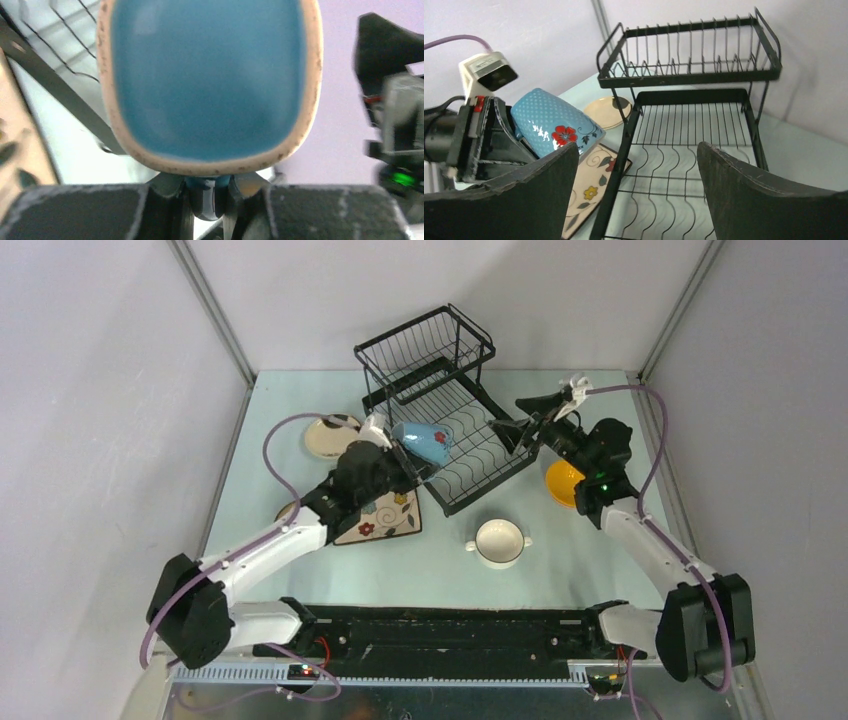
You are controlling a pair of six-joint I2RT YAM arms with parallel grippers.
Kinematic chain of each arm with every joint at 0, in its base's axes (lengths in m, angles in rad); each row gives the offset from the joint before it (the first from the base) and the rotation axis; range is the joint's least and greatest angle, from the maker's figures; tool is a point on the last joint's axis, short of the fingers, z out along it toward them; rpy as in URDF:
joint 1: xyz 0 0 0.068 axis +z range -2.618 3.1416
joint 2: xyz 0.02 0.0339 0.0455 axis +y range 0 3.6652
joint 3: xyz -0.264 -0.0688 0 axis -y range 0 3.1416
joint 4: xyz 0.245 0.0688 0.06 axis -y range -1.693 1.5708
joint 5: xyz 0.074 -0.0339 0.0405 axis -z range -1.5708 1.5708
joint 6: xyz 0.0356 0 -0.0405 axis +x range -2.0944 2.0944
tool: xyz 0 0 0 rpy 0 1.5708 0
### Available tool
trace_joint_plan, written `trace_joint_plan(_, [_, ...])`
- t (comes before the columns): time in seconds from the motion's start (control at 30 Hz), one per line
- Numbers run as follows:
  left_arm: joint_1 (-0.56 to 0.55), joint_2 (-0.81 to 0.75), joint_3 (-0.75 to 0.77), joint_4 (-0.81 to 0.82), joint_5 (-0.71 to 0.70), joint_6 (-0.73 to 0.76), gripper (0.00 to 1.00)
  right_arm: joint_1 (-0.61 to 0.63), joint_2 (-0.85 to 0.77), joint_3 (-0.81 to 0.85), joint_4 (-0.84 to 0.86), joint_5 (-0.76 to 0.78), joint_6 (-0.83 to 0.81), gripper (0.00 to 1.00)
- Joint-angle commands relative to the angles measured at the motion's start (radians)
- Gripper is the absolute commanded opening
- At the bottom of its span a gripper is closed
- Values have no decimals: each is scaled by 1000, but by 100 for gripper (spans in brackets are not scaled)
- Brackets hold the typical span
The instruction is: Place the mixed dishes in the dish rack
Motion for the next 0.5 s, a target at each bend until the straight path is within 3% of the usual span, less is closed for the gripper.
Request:
trace_joint_plan(0.0, [-92, 77, 168, -194, -391, 392, 0, 4, -71, -2, -148, 174, 184, 90])
trace_joint_plan(0.1, [-119, 157, 217, -175, -506, 478, 0, 14, -132, -6, -276, 262, 161, 91])
trace_joint_plan(0.27, [-123, 371, 415, -276, -556, 590, 0, 3, -243, -20, -426, 376, 164, 90])
trace_joint_plan(0.47, [-126, 548, 568, -296, -581, 690, 0, -44, -323, -75, -470, 417, 198, 90])
